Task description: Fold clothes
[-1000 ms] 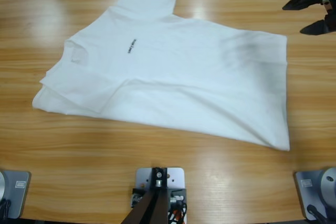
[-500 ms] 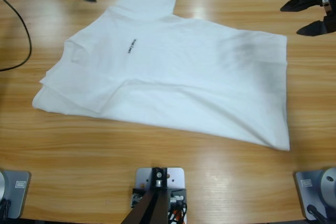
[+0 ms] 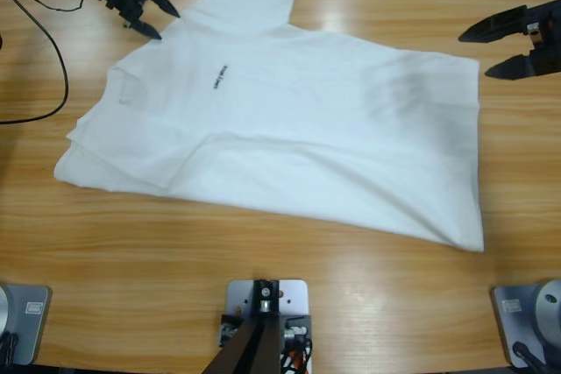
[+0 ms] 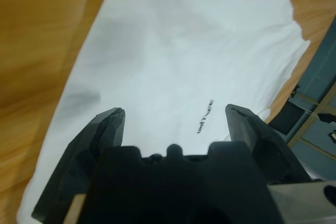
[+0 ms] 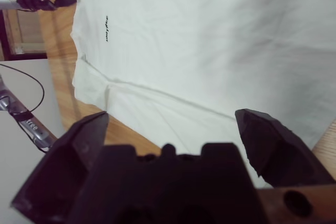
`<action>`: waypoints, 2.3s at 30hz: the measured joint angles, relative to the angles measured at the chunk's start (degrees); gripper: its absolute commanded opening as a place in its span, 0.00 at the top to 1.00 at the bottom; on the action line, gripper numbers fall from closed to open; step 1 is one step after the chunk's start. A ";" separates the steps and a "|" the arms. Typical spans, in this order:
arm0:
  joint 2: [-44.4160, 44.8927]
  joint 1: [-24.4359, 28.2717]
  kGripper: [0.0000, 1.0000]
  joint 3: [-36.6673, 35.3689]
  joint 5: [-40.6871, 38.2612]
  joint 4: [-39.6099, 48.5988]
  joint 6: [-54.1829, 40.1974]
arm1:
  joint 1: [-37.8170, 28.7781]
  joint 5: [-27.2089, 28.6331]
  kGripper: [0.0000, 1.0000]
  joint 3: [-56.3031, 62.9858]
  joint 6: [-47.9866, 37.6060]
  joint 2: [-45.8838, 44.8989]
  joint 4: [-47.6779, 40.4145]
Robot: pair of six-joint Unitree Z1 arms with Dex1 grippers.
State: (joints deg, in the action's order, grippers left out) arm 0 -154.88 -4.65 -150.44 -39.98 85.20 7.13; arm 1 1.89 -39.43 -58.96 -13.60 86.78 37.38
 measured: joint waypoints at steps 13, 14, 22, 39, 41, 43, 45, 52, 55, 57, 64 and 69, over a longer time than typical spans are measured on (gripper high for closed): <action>-1.26 1.58 0.25 -0.02 1.55 0.92 -0.55 | 0.00 -1.29 0.01 -0.01 -0.01 -0.47 -0.09; -1.26 1.45 0.25 -0.08 1.68 0.92 -0.59 | 0.00 -1.37 0.01 -0.01 -0.01 -0.62 -0.09; -0.38 0.55 0.25 0.27 5.77 1.08 -1.06 | 0.00 -1.62 0.01 -0.09 -0.16 -2.72 -0.06; 9.96 0.51 0.25 25.39 11.71 1.38 -2.95 | 0.00 -2.63 0.01 0.08 -0.90 -8.23 0.41; 10.89 0.49 0.25 27.86 12.19 1.38 -2.96 | 0.00 -2.84 0.01 0.41 -1.01 -8.84 0.41; 11.87 0.49 0.25 30.39 12.68 1.38 -2.96 | 0.00 -2.91 0.01 0.84 -1.09 -9.53 0.41; 12.42 0.49 0.25 31.54 13.08 1.38 -2.96 | 0.00 -3.02 0.01 1.24 -1.11 -10.11 0.42; 16.91 0.75 0.25 25.46 12.37 -1.04 -3.26 | 0.00 -3.53 0.00 1.53 -1.13 -10.15 0.42; 18.56 1.65 0.25 15.99 7.78 -3.12 -3.26 | 0.00 -3.93 0.00 1.52 -1.13 -10.12 0.42; 17.88 2.15 0.25 7.77 3.46 -3.62 -2.65 | 0.01 -4.00 0.00 1.52 -1.13 -10.07 0.42; 6.45 2.43 0.25 0.15 -3.66 -1.59 2.75 | 0.01 -4.01 0.00 1.52 -1.12 -9.39 0.42; 0.58 3.31 0.25 0.12 -5.20 0.62 3.45 | 0.01 -4.01 0.00 1.51 -1.08 -8.06 0.42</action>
State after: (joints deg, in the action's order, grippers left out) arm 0 -154.30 -1.34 -150.33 -45.18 85.82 10.58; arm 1 1.89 -43.44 -57.44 -14.67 78.72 37.80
